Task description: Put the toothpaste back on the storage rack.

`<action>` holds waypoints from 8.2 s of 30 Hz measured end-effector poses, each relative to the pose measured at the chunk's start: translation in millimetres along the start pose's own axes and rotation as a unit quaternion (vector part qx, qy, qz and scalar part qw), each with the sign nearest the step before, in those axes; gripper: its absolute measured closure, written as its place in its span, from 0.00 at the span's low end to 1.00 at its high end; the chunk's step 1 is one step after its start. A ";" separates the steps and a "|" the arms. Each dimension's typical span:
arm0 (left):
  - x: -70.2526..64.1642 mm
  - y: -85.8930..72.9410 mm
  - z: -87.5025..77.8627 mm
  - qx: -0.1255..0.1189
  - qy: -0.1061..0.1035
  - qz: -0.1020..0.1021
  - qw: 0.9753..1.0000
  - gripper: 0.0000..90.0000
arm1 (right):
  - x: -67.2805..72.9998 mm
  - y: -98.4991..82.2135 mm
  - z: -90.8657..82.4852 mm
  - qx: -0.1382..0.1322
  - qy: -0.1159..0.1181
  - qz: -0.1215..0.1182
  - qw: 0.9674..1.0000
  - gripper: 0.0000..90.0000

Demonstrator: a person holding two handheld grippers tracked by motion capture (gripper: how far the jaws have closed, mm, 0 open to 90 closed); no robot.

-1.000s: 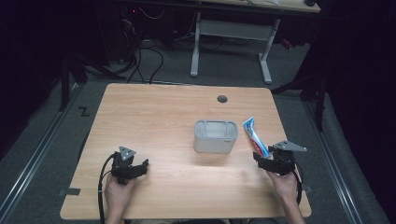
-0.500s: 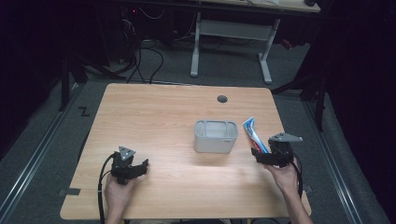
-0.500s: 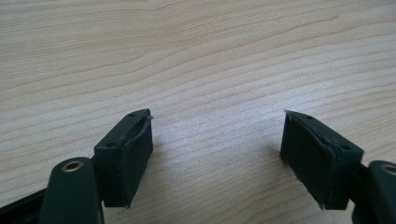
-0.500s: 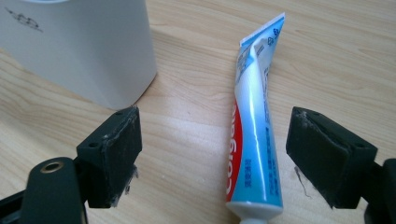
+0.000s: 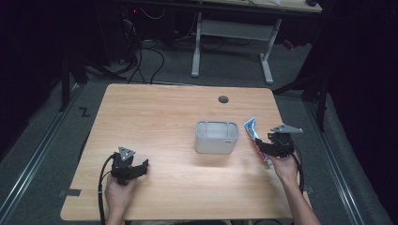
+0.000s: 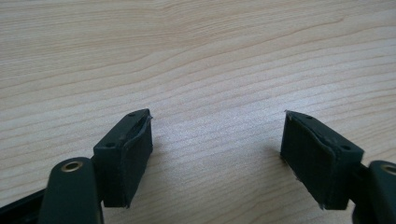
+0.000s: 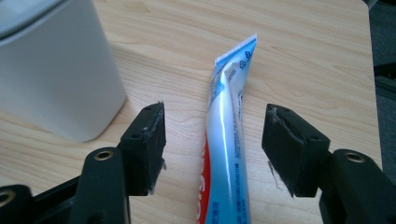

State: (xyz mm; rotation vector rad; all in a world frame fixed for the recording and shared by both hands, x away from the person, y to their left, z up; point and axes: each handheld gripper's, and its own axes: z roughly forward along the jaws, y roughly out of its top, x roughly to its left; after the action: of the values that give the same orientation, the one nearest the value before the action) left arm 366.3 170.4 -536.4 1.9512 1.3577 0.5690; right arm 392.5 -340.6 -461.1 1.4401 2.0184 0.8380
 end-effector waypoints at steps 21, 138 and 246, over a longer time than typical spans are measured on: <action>-1.1 0.2 0.4 0.002 0.001 0.005 1.000 0.27 | -15.9 34.6 43.4 0.062 -0.009 0.009 0.998 0.48; -1.9 0.3 0.7 0.002 0.001 0.008 1.000 0.27 | -14.9 66.8 -17.5 0.068 0.100 0.000 0.993 0.82; 0.2 -0.4 -0.5 0.001 -0.005 0.001 1.000 0.26 | 63.4 146.3 -70.0 -0.106 0.236 -0.058 0.964 0.82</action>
State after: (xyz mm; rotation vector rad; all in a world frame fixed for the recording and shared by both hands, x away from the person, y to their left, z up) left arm 365.8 170.8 -536.4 1.9545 1.3512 0.5578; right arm 415.7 -257.5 -309.9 1.0595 2.2344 1.4019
